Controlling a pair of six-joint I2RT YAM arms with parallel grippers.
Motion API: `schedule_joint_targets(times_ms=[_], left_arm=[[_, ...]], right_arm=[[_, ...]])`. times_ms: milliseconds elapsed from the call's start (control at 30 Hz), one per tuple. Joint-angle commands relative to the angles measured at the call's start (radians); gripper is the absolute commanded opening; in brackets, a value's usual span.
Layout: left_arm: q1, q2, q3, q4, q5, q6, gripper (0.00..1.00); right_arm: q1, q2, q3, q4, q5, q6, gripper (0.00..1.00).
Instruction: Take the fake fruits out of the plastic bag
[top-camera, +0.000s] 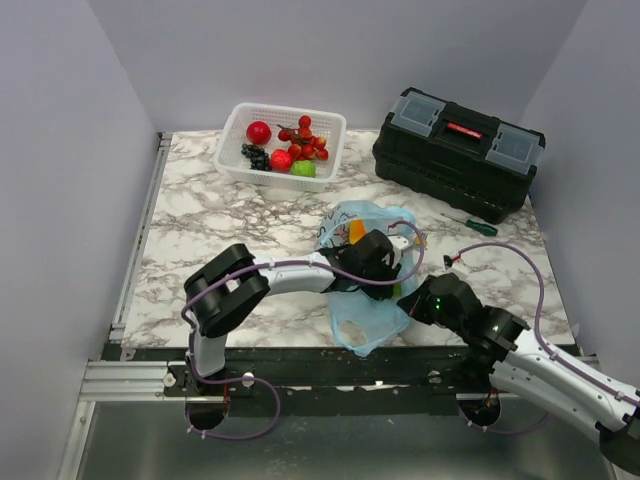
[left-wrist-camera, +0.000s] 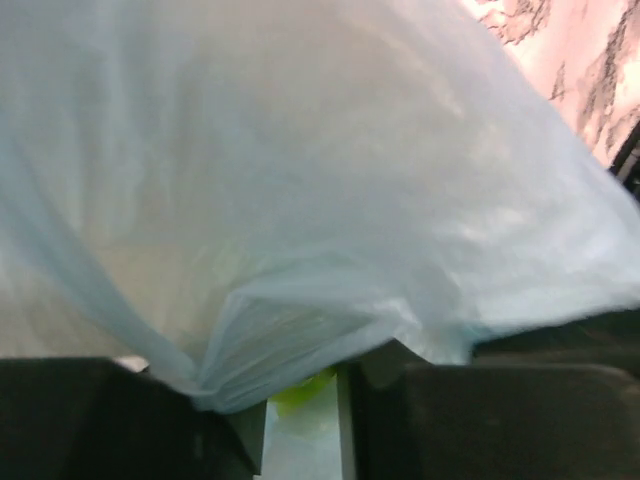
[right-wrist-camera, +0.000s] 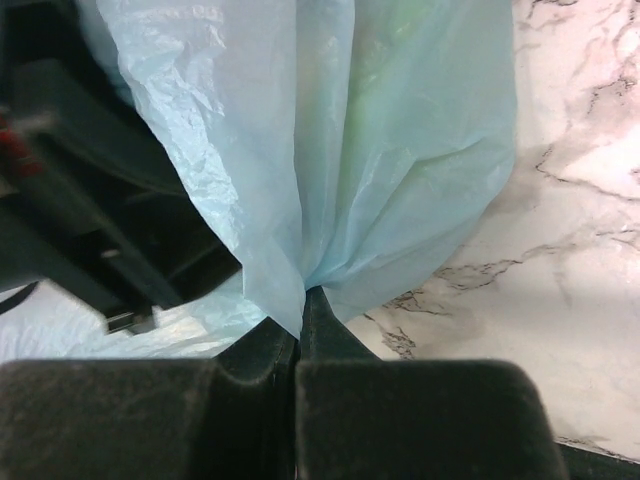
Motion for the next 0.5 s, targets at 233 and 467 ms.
schedule_joint_targets(times_ms=[233, 467], left_arm=[[0.001, -0.271, 0.004, -0.121, -0.04, 0.043, 0.07], [0.006, -0.386, 0.019, -0.197, 0.002, 0.072, 0.03]], right_arm=[[0.005, 0.05, -0.01, 0.01, 0.049, 0.014, 0.01], [0.005, 0.061, 0.048, -0.094, 0.222, 0.12, 0.01]])
